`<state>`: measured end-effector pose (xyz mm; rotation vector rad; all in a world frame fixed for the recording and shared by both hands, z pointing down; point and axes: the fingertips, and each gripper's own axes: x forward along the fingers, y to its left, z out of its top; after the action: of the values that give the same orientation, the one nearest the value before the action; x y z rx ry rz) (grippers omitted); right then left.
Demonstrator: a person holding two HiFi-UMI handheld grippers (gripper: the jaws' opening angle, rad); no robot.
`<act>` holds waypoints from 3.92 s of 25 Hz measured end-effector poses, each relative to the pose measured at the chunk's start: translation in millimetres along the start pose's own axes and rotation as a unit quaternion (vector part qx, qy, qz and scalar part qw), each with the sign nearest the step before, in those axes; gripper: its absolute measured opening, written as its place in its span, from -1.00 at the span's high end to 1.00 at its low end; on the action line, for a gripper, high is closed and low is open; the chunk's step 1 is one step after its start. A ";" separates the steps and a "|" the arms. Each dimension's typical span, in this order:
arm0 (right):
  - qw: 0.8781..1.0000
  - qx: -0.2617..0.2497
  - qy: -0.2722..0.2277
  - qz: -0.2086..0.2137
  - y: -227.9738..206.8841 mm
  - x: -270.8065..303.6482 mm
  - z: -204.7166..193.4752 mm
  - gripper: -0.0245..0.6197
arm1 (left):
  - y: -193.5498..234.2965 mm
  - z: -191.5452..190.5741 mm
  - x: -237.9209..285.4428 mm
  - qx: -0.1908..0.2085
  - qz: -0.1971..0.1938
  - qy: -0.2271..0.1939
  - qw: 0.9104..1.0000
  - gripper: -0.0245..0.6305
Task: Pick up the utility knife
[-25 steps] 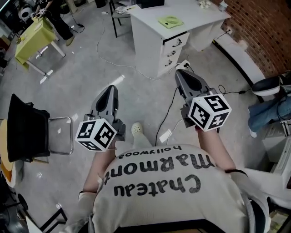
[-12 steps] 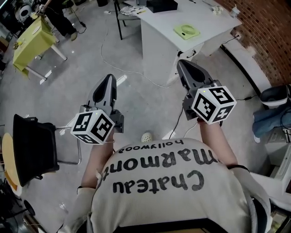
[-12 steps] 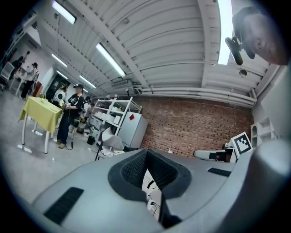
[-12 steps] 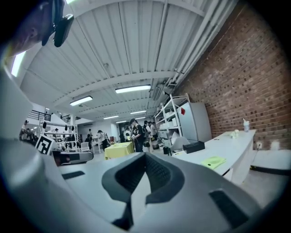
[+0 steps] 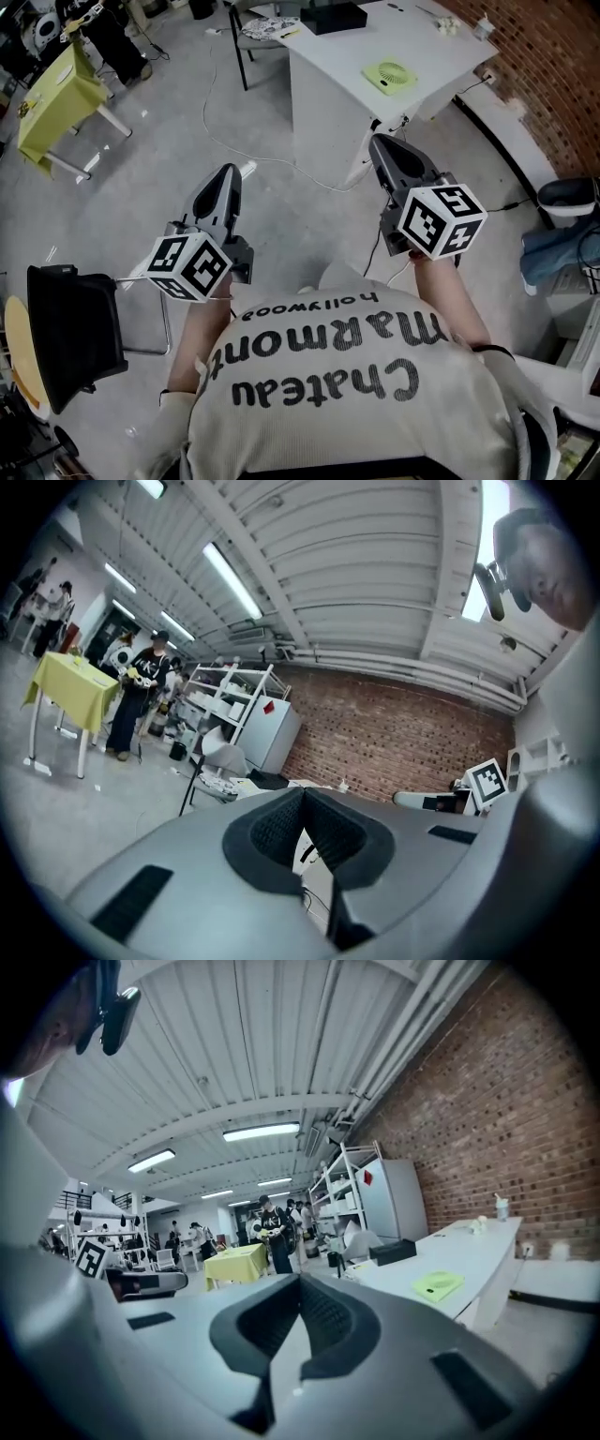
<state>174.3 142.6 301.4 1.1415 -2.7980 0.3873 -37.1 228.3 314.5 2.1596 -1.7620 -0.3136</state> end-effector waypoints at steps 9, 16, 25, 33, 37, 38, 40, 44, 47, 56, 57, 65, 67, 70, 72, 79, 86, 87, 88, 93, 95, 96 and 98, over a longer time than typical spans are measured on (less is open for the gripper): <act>0.999 0.016 0.022 0.028 -23.3 88.5 -9.7 0.91 | 60.5 -4.7 41.5 -0.007 0.053 0.005 0.999 0.92; 0.998 0.017 0.039 0.048 -73.8 177.6 8.6 0.91 | 87.7 24.2 132.3 0.002 0.053 -0.014 0.998 0.92; 0.995 -0.002 0.052 0.084 -126.3 290.3 44.6 0.91 | 129.3 53.0 235.2 -0.005 0.073 -0.032 0.997 0.92; 0.993 -0.006 0.051 0.109 -162.7 356.7 60.4 0.91 | 154.6 64.2 298.7 -0.002 0.087 -0.043 0.995 0.92; 0.992 0.017 0.045 0.114 -182.2 376.2 60.2 0.91 | 161.2 65.5 314.9 0.013 0.096 -0.048 0.994 0.92; 0.992 0.024 0.046 0.114 -186.8 380.2 57.3 0.91 | 163.5 63.5 317.0 0.015 0.100 -0.046 0.994 0.92; 0.991 0.040 0.055 0.112 -195.9 387.4 46.1 0.91 | 169.2 56.0 319.9 0.014 0.106 -0.038 0.994 0.92; 0.989 0.062 0.083 0.103 -214.6 405.7 17.2 0.91 | 183.1 50.5 324.9 0.006 0.112 -0.040 0.993 0.92; 0.989 0.072 0.087 0.093 -226.0 421.3 7.7 0.91 | 198.4 53.7 333.6 0.006 0.120 -0.040 0.992 0.92; 0.989 0.090 0.113 0.045 -253.4 491.4 -15.5 0.86 | 266.0 55.3 393.8 0.001 0.106 -0.006 0.994 0.92; 0.988 0.095 0.117 0.038 -256.2 502.4 -17.4 0.82 | 277.3 57.4 402.4 0.002 0.107 0.001 0.994 0.92; 0.980 0.148 0.133 -0.022 -272.1 591.3 -19.8 0.72 | 358.1 105.9 479.2 0.009 0.065 0.020 0.998 0.92; 0.978 0.150 0.137 -0.039 -276.0 612.2 -20.0 0.68 | 378.2 118.0 496.5 0.010 0.053 0.019 0.998 0.92; 0.975 0.158 0.138 -0.071 -283.0 638.6 -20.5 0.64 | 406.9 131.5 517.2 0.013 0.039 0.018 0.999 0.92; 0.972 0.165 0.140 -0.090 -286.7 653.0 -23.6 0.63 | 425.7 137.5 526.7 0.012 0.035 0.018 0.999 0.92; 0.959 0.171 0.162 -0.157 -298.1 688.0 -42.0 0.60 | 478.9 143.7 548.9 -0.003 0.026 0.028 0.999 0.92; 0.928 0.251 0.189 -0.200 -314.0 717.6 -71.8 0.51 | 510.7 143.9 563.9 -0.017 0.026 0.042 0.999 0.92; 0.925 0.259 0.192 -0.204 -315.0 721.6 -75.7 0.47 | 512.9 143.9 565.4 -0.018 0.026 0.042 0.999 0.92; 0.922 0.262 0.195 -0.207 -315.5 725.2 -79.2 0.43 | 514.4 143.9 566.6 -0.017 0.027 0.042 0.999 0.92; 0.914 0.238 0.227 -0.237 -322.0 737.0 -95.1 0.34 | 521.3 145.0 573.2 0.000 0.030 0.045 0.999 0.92; 0.909 0.231 0.238 -0.251 -326.2 740.1 -101.9 0.33 | 525.2 146.0 578.2 0.005 0.031 0.047 0.998 0.92; 0.906 0.230 0.244 -0.257 -327.8 741.1 -105.8 0.33 | 527.6 145.9 580.6 0.004 0.032 0.048 0.998 0.92; 0.900 0.232 0.255 -0.265 -329.1 741.9 -113.7 0.29 | 531.4 145.1 585.1 0.001 0.034 0.052 0.998 0.92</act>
<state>-127.4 -553.7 611.1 1.5425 -1.8913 1.1333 -449.5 -454.4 412.5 2.0718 -1.7729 -0.1788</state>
